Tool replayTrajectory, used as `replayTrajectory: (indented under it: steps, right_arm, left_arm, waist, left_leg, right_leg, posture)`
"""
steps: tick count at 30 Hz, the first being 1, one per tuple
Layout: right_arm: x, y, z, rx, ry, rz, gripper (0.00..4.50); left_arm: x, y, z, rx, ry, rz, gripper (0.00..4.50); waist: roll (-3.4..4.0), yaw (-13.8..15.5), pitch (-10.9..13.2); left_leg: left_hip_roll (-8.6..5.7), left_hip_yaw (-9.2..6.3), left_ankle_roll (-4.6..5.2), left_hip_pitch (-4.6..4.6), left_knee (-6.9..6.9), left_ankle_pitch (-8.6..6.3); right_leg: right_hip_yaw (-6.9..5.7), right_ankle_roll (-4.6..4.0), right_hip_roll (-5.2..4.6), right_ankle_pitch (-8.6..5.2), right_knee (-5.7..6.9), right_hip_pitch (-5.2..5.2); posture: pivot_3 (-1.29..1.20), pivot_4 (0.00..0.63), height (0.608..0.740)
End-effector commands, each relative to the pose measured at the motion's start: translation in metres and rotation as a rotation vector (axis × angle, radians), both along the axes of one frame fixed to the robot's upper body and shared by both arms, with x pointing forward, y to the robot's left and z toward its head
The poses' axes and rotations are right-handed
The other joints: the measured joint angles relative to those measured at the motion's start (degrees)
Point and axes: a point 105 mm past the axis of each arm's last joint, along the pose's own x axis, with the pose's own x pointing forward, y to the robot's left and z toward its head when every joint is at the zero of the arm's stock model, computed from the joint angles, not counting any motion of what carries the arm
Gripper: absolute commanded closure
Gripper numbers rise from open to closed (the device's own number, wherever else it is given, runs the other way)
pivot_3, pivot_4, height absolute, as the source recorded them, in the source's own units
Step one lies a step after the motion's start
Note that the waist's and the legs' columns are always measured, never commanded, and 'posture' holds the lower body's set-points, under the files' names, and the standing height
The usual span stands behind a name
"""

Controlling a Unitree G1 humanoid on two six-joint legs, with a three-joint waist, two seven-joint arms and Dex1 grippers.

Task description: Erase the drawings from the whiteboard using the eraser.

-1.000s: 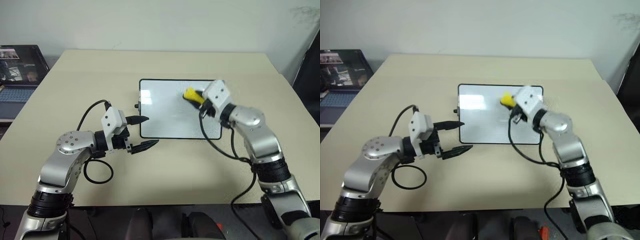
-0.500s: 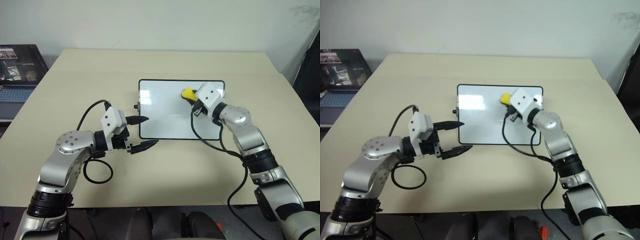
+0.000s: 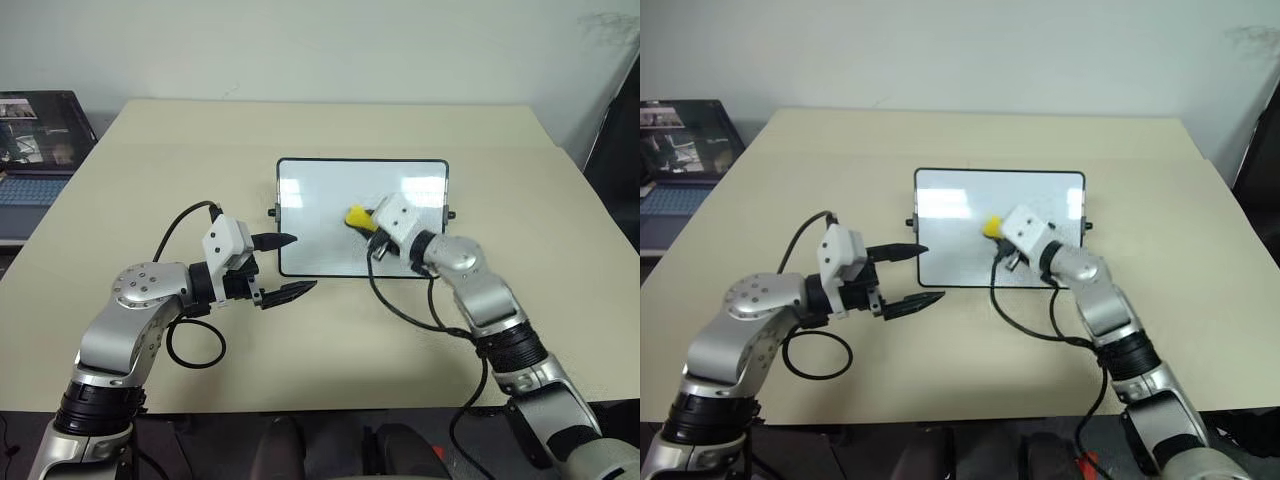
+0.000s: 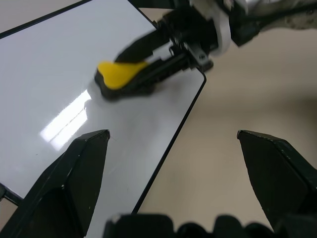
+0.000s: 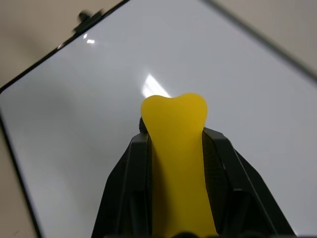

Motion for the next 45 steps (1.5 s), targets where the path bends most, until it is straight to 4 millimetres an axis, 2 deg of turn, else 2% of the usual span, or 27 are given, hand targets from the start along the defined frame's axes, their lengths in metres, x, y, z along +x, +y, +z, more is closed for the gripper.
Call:
replayTrajectory:
  steps: [1, 4, 8, 12, 20, 23, 26, 27, 29, 32, 35, 40, 43, 45]
  right_arm:
    - [-0.01, 0.005, 0.052, 0.061, -0.136, 0.032, 3.45]
    - [-0.003, 0.015, 0.054, 0.055, -0.142, 0.034, 3.45]
    - [0.012, 0.033, 0.042, 0.034, -0.127, 0.033, 3.46]
    - [0.018, 0.042, 0.027, -0.002, -0.109, 0.043, 3.46]
    - [-0.005, 0.047, -0.021, -0.088, 0.022, 0.123, 3.46]
    - [-0.009, 0.048, -0.019, -0.076, 0.028, 0.124, 3.46]
    - [-0.009, 0.046, 0.006, -0.002, -0.011, 0.103, 3.46]
    - [-0.011, 0.042, 0.019, 0.051, -0.022, 0.091, 3.46]
    - [-0.015, 0.033, 0.034, 0.115, -0.029, 0.073, 3.46]
    - [-0.024, -0.001, 0.045, 0.168, -0.019, -0.015, 3.46]
    - [-0.042, -0.059, 0.035, 0.206, 0.063, -0.182, 3.46]
    - [-0.072, -0.109, 0.013, 0.203, 0.183, -0.344, 3.46]
    - [-0.087, -0.146, -0.008, 0.153, 0.243, -0.494, 3.46]
    - [-0.09, -0.156, -0.015, 0.135, 0.257, -0.54, 3.46]
  left_arm:
    - [-0.003, 0.003, 0.009, 0.001, -0.039, 0.004, 0.0]
    - [-0.003, 0.003, 0.008, -0.001, -0.038, 0.008, 0.0]
    - [-0.004, 0.002, 0.007, -0.003, -0.037, 0.007, 0.0]
    - [-0.005, 0.002, 0.007, -0.002, -0.034, 0.009, 0.0]
    - [-0.01, 0.002, 0.006, -0.004, -0.034, 0.007, 0.0]
    - [-0.009, 0.001, 0.006, -0.009, -0.036, 0.013, 0.0]
    - [-0.007, 0.0, 0.007, -0.017, -0.038, 0.015, 0.0]
    - [-0.007, -0.002, 0.008, -0.019, -0.041, 0.007, 0.0]
    - [-0.008, -0.005, 0.009, -0.022, -0.046, -0.005, 0.0]
    - [-0.009, -0.011, 0.013, -0.042, -0.058, -0.032, 0.0]
    - [-0.016, -0.023, 0.015, -0.063, -0.056, -0.085, 0.0]
    - [-0.018, -0.033, 0.014, -0.062, -0.044, -0.143, 0.0]
    - [-0.017, -0.044, 0.016, -0.062, -0.044, -0.217, 0.0]
    - [-0.016, -0.049, 0.017, -0.065, -0.043, -0.249, 0.0]
  waist:
    - [0.0, 0.0, 0.0]
    - [-0.01, 0.05, -0.01]
    - [-0.01, 0.08, -0.01]
    - [0.0, 0.24, 0.0]
    - [-0.01, 0.46, -0.01]
    - [-0.01, 0.4, -0.01]
    - [-0.01, 0.36, -0.01]
    - [-0.01, 0.4, -0.01]
    - [-0.01, 0.46, -0.01]
    - [-0.02, 0.82, -0.01]
    - [-0.09, 1.69, -0.06]
    - [0.0, 1.6, 0.0]
    - [0.0, 1.22, -0.01]
    - [0.0, 0.91, -0.01]
  left_leg:
    - [0.01, -0.01, -0.01, -0.14, -0.01, 0.0]
    - [0.05, 0.0, -0.01, -0.5, -0.01, 0.0]
    - [0.04, 0.07, -0.01, -0.59, -0.01, 0.01]
    - [0.0, 0.09, -0.01, -0.59, 0.0, 0.01]
    - [0.05, 0.06, -0.01, -0.59, 0.0, 0.01]
    - [0.03, 0.07, -0.01, -0.59, 0.02, 0.01]
    - [0.03, 0.04, -0.01, -0.58, 0.03, 0.01]
    - [0.04, 0.02, -0.01, -0.58, 0.03, 0.01]
    - [0.04, -0.01, -0.01, -0.59, 0.02, 0.01]
    - [0.02, 0.02, -0.01, -0.62, 0.02, 0.01]
    - [-0.01, -0.02, -0.01, -0.65, 0.02, 0.0]
    - [-0.05, 0.11, -0.01, -0.64, 0.01, 0.0]
    - [-0.02, 0.14, -0.01, -0.62, 0.0, 0.01]
    - [-0.05, 0.19, -0.01, -0.62, 0.02, 0.01]
  right_leg:
    - [0.0, 0.0, 0.01, 0.0, 0.0, -0.14]
    - [0.01, 0.0, 0.02, 0.0, 0.0, -0.54]
    - [0.05, 0.0, 0.01, 0.0, 0.0, -0.65]
    - [0.06, -0.01, 0.01, 0.0, 0.04, -0.67]
    - [0.03, 0.0, 0.0, 0.0, 0.03, -0.65]
    - [0.03, -0.01, 0.01, 0.0, 0.09, -0.66]
    - [0.02, -0.01, 0.01, 0.0, 0.14, -0.66]
    - [-0.01, -0.01, 0.01, 0.0, 0.14, -0.66]
    - [-0.03, -0.01, 0.01, 0.0, 0.13, -0.66]
    - [-0.02, -0.01, 0.01, 0.0, 0.07, -0.65]
    - [-0.08, 0.0, -0.03, 0.0, -0.05, -0.57]
    - [0.02, 0.01, -0.02, -0.01, -0.02, -0.6]
    - [-0.05, 0.01, 0.1, -0.01, 0.05, -0.6]
    - [-0.04, 0.01, 0.11, -0.01, 0.05, -0.58]
  posture:
    - [0.0, 0.15, 0.74]
    - [0.0, 0.15, 0.74]
    - [0.0, 0.15, 0.74]
    - [0.0, 0.15, 0.74]
    - [0.0, 0.15, 0.74]
    - [0.0, 0.15, 0.74]
    - [0.0, 0.15, 0.74]
    - [0.0, 0.15, 0.74]
    - [0.0, 0.15, 0.74]
    - [0.0, 0.15, 0.74]
    - [0.0, 0.15, 0.74]
    - [0.0, 0.15, 0.74]
    - [0.0, 0.15, 0.74]
    - [0.0, 0.15, 0.74]
